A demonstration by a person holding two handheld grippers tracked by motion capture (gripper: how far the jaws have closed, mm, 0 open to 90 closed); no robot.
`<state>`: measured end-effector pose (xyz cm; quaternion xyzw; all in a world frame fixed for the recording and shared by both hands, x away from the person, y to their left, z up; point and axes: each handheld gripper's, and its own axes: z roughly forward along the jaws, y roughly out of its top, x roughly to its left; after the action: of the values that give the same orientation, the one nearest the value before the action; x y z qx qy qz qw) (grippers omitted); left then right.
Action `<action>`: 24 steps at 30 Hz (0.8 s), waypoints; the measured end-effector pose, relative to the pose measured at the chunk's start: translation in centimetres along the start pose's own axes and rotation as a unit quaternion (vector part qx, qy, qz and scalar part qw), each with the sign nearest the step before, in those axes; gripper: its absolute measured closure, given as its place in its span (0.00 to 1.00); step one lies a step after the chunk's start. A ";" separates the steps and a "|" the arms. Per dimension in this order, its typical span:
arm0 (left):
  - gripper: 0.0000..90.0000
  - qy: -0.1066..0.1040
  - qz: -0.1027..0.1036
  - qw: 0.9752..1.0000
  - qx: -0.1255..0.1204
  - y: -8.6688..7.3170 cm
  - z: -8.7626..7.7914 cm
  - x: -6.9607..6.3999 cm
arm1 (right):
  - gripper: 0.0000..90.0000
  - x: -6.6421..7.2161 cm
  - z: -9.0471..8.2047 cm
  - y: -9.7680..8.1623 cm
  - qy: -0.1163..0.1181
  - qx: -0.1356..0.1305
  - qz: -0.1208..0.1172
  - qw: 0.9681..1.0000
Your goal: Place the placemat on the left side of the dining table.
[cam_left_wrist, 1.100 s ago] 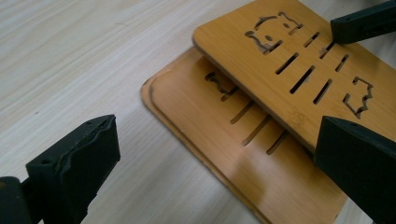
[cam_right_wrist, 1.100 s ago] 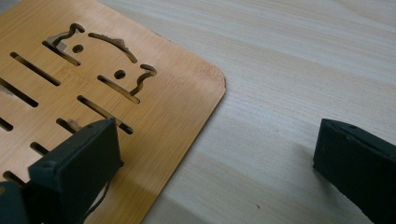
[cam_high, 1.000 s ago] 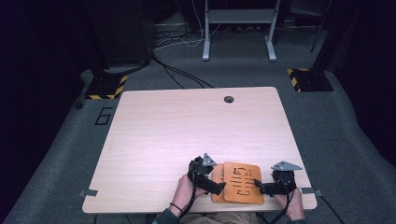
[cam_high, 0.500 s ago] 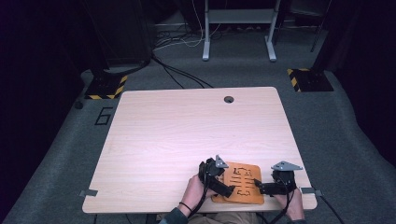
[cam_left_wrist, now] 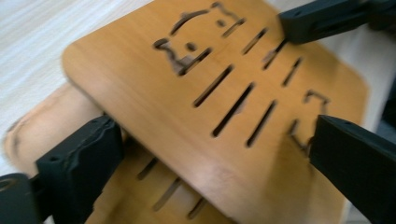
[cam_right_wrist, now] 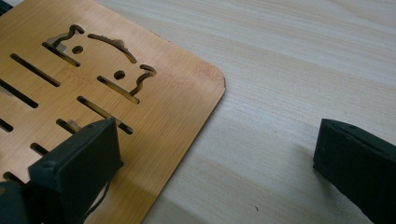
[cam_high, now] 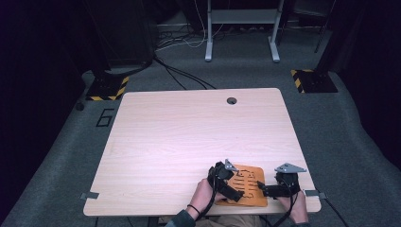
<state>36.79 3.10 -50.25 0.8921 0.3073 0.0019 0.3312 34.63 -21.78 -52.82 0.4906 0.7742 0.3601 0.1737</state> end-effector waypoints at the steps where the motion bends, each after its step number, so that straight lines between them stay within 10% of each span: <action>1: 0.04 0.002 0.000 1.000 0.003 0.1 0.0 0.0 | 0.00 0.0 0.0 0.0 0.000 0.000 0.000 1.000; 24: 0.40 0.008 -0.038 0.999 -0.036 1.2 -2.5 0.3 | 0.00 -0.4 -0.2 -0.1 0.011 -0.009 0.024 1.000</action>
<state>37.15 4.03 -47.66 0.8673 0.3433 0.0080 0.3605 34.64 -22.26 -52.77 0.5038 0.7609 0.3760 0.1610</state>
